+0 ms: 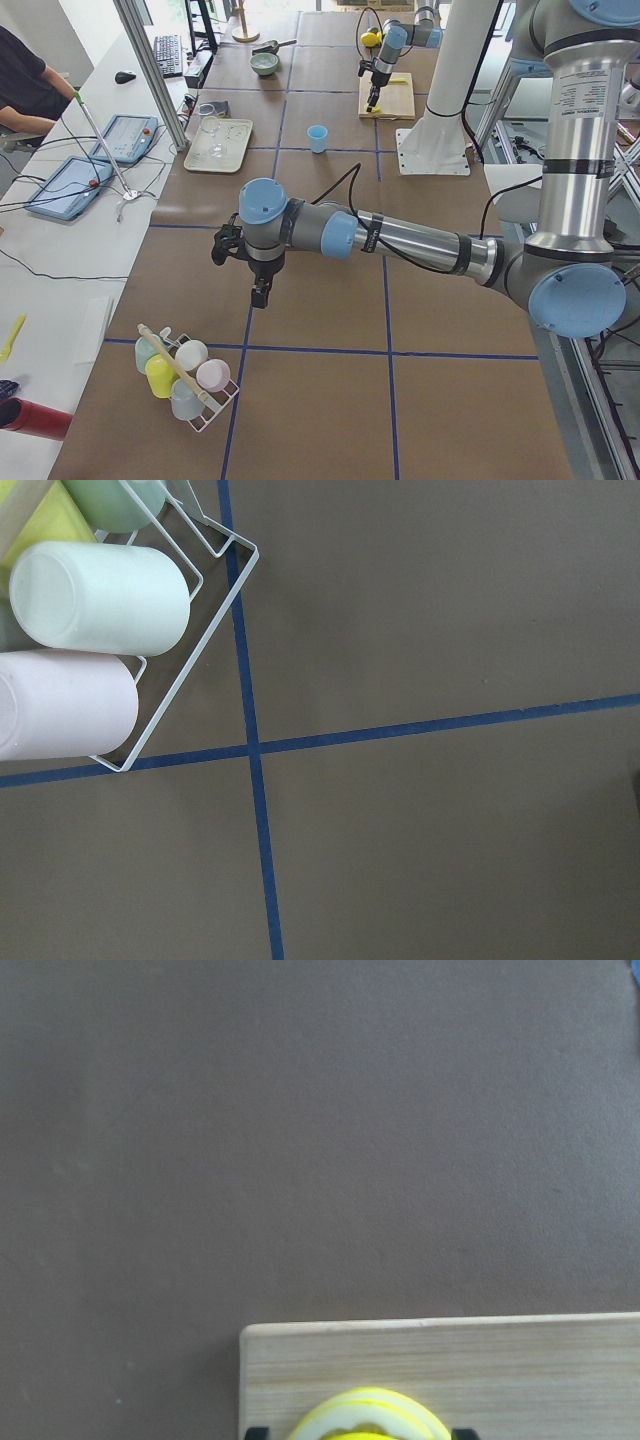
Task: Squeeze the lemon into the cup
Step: 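Close the right gripper on a yellow lemon slice on the board, then lift the lemon slice with the right gripper and carry it toward the blue cup, then squeeze the lemon slice over the blue cup with the right gripper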
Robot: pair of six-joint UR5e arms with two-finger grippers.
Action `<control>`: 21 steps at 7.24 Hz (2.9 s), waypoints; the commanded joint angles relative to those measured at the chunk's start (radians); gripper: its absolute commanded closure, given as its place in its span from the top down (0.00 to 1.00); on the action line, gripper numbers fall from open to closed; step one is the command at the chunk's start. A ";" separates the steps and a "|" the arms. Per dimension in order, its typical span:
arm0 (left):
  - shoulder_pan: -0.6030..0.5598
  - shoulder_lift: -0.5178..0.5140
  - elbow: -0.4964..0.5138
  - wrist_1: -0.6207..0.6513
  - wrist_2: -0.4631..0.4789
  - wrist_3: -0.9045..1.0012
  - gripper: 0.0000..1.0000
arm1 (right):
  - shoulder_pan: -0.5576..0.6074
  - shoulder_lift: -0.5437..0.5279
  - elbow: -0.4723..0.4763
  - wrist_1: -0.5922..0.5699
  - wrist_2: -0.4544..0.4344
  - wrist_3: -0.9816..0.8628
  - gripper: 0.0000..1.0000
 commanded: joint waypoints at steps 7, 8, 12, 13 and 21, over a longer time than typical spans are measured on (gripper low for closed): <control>0.000 0.001 -0.004 -0.006 0.000 -0.006 1.00 | 0.053 0.002 0.068 -0.088 0.060 -0.003 0.32; 0.000 0.001 -0.003 -0.006 -0.002 -0.006 1.00 | 0.056 0.006 0.086 -0.115 0.069 -0.006 0.32; 0.000 -0.001 -0.004 -0.006 -0.002 -0.006 1.00 | 0.131 0.006 0.114 -0.127 0.133 -0.017 0.33; 0.000 0.001 -0.006 -0.006 -0.003 -0.006 1.00 | 0.145 0.011 0.140 -0.162 0.156 -0.029 0.34; 0.000 -0.005 0.002 -0.006 -0.008 -0.008 1.00 | 0.438 0.791 -0.322 -0.482 0.284 -0.207 0.35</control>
